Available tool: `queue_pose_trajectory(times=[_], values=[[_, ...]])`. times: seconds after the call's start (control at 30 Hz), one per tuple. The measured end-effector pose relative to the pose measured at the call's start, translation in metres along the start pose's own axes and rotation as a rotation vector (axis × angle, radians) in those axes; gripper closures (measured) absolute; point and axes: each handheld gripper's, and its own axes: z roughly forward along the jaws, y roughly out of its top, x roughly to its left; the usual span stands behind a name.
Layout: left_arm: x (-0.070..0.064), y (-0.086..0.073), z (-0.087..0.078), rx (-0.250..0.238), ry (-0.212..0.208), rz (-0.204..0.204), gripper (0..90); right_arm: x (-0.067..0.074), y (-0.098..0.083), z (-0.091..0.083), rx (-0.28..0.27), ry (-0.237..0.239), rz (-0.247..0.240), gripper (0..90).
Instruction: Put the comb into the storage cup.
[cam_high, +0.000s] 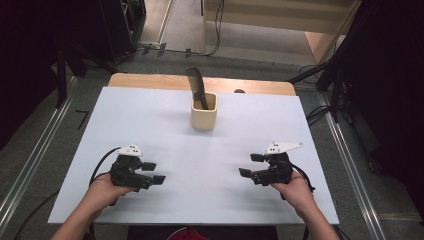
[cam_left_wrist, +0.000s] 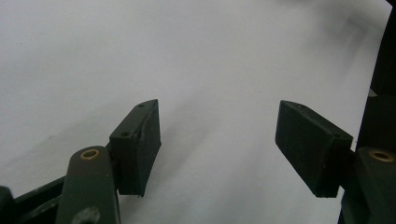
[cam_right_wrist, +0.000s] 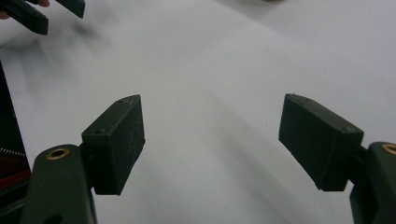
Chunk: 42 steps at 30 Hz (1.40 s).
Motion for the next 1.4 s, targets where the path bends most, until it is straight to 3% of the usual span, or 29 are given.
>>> queue_pose_trajectory(times=[0.63, 1.4], values=[[0.000, -0.001, 0.001, 0.006, -0.001, 0.006, 32.2, -0.007, -0.029, -0.019, 0.030, -0.050, 0.034, 20.8], [-0.001, -0.001, 0.002, 0.008, -0.002, 0.012, 32.2, -0.009, -0.029, -0.015, 0.050, -0.057, 0.023, 20.8]])
